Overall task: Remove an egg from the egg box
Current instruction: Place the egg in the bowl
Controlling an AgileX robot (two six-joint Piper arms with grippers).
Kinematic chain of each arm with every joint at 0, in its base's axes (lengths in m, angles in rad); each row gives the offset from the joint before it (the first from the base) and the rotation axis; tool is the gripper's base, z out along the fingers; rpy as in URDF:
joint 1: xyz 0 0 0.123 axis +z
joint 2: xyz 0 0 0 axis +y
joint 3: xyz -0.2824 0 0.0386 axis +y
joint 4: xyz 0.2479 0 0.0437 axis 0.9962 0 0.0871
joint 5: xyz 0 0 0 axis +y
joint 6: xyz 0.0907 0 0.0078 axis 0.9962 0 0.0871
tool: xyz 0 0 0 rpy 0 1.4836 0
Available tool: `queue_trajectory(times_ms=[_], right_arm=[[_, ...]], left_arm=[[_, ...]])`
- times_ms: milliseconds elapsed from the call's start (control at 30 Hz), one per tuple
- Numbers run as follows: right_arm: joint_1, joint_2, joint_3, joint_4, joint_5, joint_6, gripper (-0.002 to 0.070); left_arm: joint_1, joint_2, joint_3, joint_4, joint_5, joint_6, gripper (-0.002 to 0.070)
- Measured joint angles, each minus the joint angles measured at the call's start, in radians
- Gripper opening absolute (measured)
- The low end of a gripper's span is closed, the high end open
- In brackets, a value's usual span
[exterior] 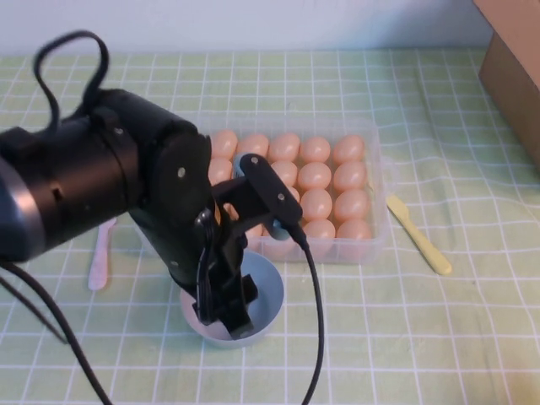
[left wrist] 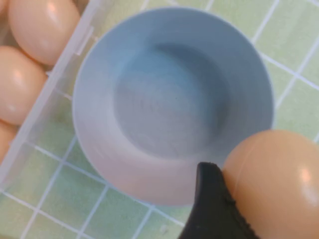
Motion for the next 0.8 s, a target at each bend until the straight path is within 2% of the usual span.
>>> queue_trajectory(times_ms=[167,433,800], right_arm=[[0.0,0.0,0.0,0.0,0.0,0.0,-0.0017],[0.0,0.0,0.0,0.0,0.0,0.0,-0.0017],[0.0,0.0,0.0,0.0,0.0,0.0,-0.0017]], left_arm=[[0.018,0.061,0.015,0.008,-0.046,-0.026,0.037],[0.11,0.18,0.015,0.018,-0.128,-0.071,0.037],[0.115,0.223,0.015,0.019,-0.19,-0.071,0.037]])
